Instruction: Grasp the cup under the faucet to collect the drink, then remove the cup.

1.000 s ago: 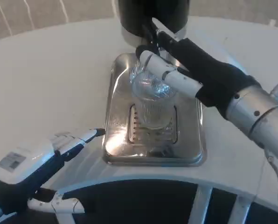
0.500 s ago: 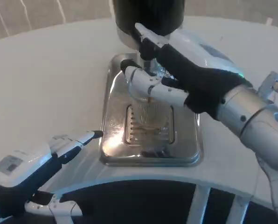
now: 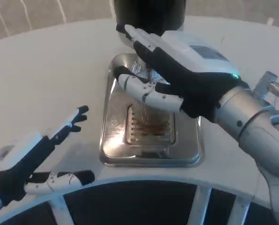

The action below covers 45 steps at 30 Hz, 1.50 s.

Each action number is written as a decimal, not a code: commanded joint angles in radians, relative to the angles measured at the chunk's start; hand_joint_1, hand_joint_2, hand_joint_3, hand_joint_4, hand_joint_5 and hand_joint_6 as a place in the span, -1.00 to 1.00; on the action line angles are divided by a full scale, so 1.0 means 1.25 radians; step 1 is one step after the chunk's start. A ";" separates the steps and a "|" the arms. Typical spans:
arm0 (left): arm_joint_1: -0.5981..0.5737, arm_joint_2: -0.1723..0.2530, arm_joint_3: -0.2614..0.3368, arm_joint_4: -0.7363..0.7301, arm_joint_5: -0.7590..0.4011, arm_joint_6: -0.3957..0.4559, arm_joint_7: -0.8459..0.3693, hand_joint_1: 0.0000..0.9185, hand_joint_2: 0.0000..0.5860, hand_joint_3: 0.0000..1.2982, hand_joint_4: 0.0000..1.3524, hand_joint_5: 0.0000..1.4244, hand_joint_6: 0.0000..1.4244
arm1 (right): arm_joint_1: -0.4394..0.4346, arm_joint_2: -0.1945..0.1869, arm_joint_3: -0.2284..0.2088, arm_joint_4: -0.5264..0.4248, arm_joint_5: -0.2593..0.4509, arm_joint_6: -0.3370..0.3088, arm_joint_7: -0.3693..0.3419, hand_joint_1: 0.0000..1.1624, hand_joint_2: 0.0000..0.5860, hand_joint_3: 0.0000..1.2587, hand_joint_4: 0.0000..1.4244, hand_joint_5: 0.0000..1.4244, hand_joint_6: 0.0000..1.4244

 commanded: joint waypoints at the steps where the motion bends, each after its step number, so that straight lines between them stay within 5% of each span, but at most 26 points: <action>1: 0.005 -0.052 0.013 -0.068 -0.048 0.091 -0.040 -0.72 -0.92 -1.00 -1.00 -0.71 -0.67 | 0.021 0.010 0.014 -0.022 0.004 -0.025 0.040 -1.00 0.67 -1.00 -1.00 -1.00 -1.00; 7: -0.018 -0.117 0.023 -0.102 -0.041 0.152 -0.034 -0.53 -0.93 -1.00 -1.00 -0.61 -0.61 | 0.024 0.020 0.009 -0.024 -0.013 -0.022 0.053 -1.00 0.67 -1.00 -1.00 -1.00 -1.00; 18: -0.085 -0.192 0.012 -0.028 0.028 0.147 0.027 -0.34 -0.91 -1.00 -1.00 -0.60 -0.65 | 0.022 0.035 -0.003 -0.004 -0.025 -0.032 0.062 -1.00 0.70 -1.00 -1.00 -1.00 -1.00; 45: -0.327 -0.265 -0.066 0.301 0.122 0.098 0.136 -0.28 -0.89 -1.00 -1.00 -0.66 -0.71 | 0.028 0.045 -0.023 0.019 -0.026 -0.046 0.068 -1.00 0.71 -1.00 -1.00 -1.00 -1.00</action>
